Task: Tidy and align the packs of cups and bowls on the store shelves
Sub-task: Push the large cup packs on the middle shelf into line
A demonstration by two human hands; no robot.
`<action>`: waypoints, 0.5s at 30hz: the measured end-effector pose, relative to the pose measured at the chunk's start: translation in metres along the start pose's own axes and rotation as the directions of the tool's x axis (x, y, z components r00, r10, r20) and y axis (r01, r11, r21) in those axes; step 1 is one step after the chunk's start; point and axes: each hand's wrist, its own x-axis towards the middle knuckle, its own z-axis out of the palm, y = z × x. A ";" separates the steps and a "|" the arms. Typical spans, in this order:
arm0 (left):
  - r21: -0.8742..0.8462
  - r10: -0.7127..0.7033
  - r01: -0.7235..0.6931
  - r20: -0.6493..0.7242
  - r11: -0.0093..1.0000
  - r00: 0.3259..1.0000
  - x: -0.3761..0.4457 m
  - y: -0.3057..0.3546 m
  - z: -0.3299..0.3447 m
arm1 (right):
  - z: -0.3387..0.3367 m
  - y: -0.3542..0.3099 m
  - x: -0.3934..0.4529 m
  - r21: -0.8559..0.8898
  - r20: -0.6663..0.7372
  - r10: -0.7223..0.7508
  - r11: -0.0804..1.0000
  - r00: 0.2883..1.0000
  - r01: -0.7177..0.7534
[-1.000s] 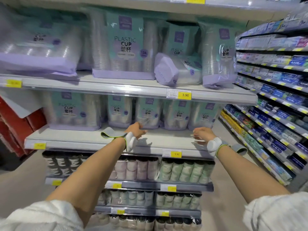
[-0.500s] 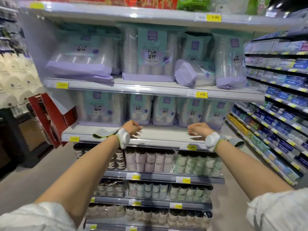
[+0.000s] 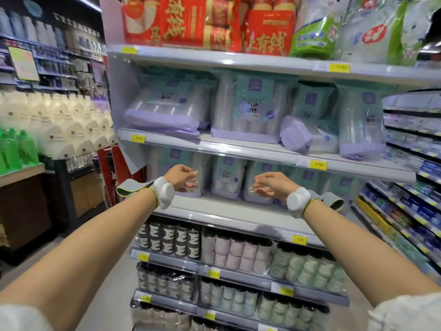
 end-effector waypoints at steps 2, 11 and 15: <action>0.020 0.025 -0.024 -0.035 1.000 0.999 -0.003 0.008 -0.021 | 0.015 -0.018 0.005 0.018 0.035 -0.021 1.000 0.999 0.020; -0.049 0.073 -0.078 -0.099 0.996 0.992 0.006 0.020 -0.100 | 0.081 -0.083 0.028 0.095 0.033 -0.122 0.988 0.992 0.118; -0.061 0.116 -0.121 -0.079 0.991 0.990 0.021 0.032 -0.140 | 0.111 -0.108 0.045 0.097 -0.019 -0.146 0.984 0.989 0.147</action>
